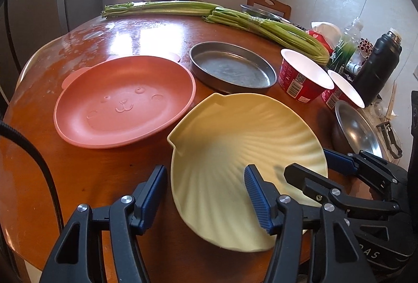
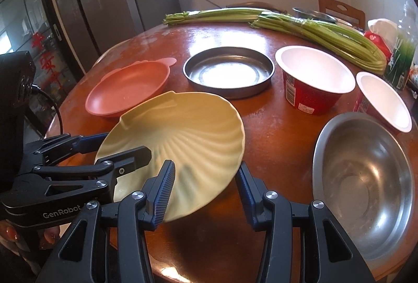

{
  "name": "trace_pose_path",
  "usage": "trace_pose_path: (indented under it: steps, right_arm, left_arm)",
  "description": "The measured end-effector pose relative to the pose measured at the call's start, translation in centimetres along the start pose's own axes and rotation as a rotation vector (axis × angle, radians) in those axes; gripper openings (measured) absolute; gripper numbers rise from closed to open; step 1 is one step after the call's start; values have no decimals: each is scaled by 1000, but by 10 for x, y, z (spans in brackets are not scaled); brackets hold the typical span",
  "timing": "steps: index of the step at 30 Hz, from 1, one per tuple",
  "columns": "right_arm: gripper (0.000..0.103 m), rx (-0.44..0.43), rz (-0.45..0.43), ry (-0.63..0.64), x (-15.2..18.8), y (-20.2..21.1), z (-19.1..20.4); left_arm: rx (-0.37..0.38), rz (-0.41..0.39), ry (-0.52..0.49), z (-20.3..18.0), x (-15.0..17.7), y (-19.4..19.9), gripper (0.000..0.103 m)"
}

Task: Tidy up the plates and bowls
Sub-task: 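Lift the yellow shell plate with the left gripper toward the pink plate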

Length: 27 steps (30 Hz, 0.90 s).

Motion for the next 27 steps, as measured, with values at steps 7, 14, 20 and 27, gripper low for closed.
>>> trace_pose_path:
  steps: [7, 14, 20, 27]
  right_arm:
    - [49, -25, -1, -7, -1, 0, 0]
    - [49, -37, 16, -7, -1, -7, 2]
    - [49, -70, 26, -22, 0, -9, 0]
    - [48, -60, 3, -24, 1, 1, -3]
  left_arm:
    - [-13, -11, -14, -3, -2, 4, 60]
    - [-27, 2, 9, 2, 1, 1, 60]
    - [-5, -6, 22, 4, 2, 1, 59]
    - [35, -22, 16, -2, 2, 5, 57]
Point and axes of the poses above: each gripper's, at about its wrist camera, not at the fingertips, and y roughly against the way its jaws point, z to its left, x to its underside, the point moved 2 cm from there along -y, roughly the way its jaws point, and after that the axes turned 14 degrees about x, right-handed, at the moved point
